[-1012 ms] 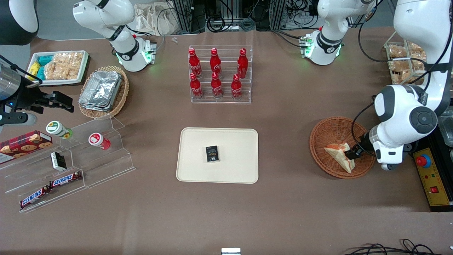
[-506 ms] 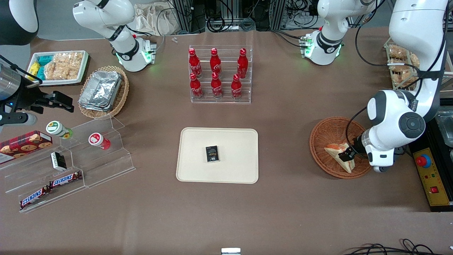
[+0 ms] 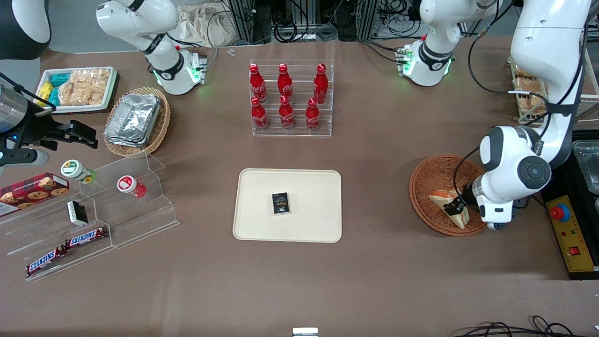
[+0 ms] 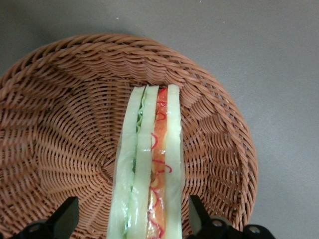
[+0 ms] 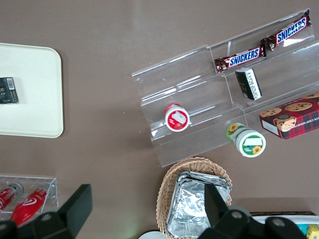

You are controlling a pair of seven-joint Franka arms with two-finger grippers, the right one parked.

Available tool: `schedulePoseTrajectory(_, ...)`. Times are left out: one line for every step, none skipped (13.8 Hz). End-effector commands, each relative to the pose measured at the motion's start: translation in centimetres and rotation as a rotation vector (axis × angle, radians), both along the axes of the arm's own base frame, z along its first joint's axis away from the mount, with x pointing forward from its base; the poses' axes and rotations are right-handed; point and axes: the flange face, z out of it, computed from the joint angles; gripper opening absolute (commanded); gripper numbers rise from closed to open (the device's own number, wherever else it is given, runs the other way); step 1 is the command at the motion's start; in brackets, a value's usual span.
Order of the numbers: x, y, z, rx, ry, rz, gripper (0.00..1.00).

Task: Place sandwich from basket to tray
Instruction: 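Lower the left gripper and close it on the sandwich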

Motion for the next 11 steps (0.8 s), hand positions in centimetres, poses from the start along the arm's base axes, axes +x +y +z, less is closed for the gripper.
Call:
schedulePoseTrajectory(0.1,-0.2,0.2,0.014,-0.019,0.006,0.07)
schedulePoseTrajectory(0.2,-0.3,0.3,0.014,-0.024,0.006,0.0)
schedulePoseTrajectory(0.3,-0.9,0.4,0.014,-0.027,0.0,0.0)
schedulePoseTrajectory(0.4,-1.7,0.6,0.013,-0.032,-0.012,0.0)
schedulePoseTrajectory(0.6,-1.7,1.0,0.012,-0.039,-0.012,0.0)
schedulePoseTrajectory(1.0,-1.6,2.0,0.015,-0.051,-0.013,0.0)
schedulePoseTrajectory(1.3,-1.4,3.2,0.017,-0.056,-0.015,0.0)
schedulePoseTrajectory(1.7,-1.3,4.6,0.022,-0.056,-0.021,0.0)
schedulePoseTrajectory(2.0,-1.4,6.3,0.026,-0.05,-0.02,0.0)
schedulePoseTrajectory(2.8,-1.6,8.7,0.028,-0.051,-0.018,0.0)
schedulePoseTrajectory(3.5,-2.3,11.2,0.026,-0.036,-0.024,0.0)
